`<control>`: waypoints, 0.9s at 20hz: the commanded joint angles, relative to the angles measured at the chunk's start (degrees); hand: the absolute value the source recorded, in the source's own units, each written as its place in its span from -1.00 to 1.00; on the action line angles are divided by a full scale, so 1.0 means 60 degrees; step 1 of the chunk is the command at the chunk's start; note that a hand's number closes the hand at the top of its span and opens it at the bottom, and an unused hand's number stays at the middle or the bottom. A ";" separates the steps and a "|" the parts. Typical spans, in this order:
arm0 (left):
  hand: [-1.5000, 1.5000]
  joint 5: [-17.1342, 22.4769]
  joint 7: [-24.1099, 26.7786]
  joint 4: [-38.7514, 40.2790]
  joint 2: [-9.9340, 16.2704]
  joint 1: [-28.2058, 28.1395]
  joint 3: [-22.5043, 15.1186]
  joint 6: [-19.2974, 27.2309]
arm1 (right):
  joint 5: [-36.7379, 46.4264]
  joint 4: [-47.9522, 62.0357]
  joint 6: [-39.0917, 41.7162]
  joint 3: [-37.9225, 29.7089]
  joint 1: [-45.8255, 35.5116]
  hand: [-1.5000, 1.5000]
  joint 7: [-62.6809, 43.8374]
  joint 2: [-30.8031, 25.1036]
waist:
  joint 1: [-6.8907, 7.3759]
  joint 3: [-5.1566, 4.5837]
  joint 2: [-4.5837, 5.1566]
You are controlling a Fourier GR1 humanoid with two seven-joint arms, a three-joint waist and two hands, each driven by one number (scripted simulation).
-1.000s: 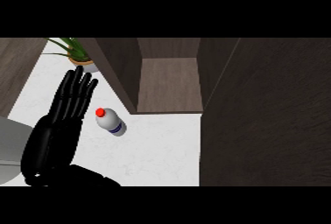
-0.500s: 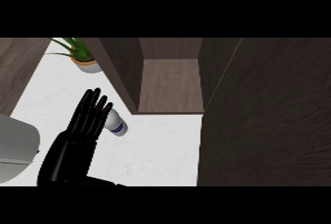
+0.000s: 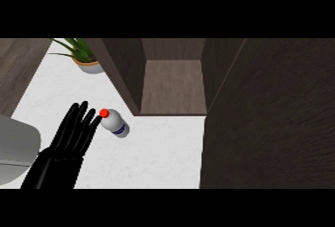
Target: Pick up the bottled water, place it into the cabinet and close the cabinet
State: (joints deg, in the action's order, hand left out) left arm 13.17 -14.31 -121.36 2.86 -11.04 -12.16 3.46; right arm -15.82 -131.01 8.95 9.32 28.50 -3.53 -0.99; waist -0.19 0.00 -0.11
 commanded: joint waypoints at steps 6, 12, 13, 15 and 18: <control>-1.00 0.0673 0.0889 0.0237 0.0413 -0.0548 0.0918 -0.0910 | 0.0277 -0.0570 -0.0045 0.0407 0.0124 -1.00 -0.0235 -0.0001 | 0.0015 -0.0004 0.0008; -1.00 0.0932 0.1224 0.0585 0.0283 -0.0805 0.1211 -0.1000 | 0.0159 -0.0238 0.0603 0.0264 0.1180 -1.00 0.0817 -0.0122 | -0.0019 -0.0001 0.0001; -1.00 0.0377 0.1732 0.0778 0.0197 -0.1155 0.0987 -0.0970 | 0.0657 0.0670 0.0627 0.0404 0.0497 -1.00 0.1321 0.0056 | 0.0019 0.0000 0.0004; -1.00 0.0771 0.1366 0.0612 0.0339 -0.0858 0.1503 -0.0933 | -0.0166 0.0619 0.0884 -0.0432 0.0682 -1.00 0.1350 -0.0284 | 0.0006 0.0001 0.0006; -1.00 0.0544 0.2160 0.1782 0.0325 -0.0527 0.1750 -0.1267 | 0.0003 0.0029 0.0256 -0.0200 0.0046 -1.00 0.0316 -0.0153 | 0.0017 -0.0003 0.0015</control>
State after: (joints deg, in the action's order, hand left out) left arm 16.89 -5.31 -115.55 4.57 -14.49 -3.65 -2.17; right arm -14.52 -128.82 11.85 9.21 30.71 1.60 -1.53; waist -0.15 0.01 -0.05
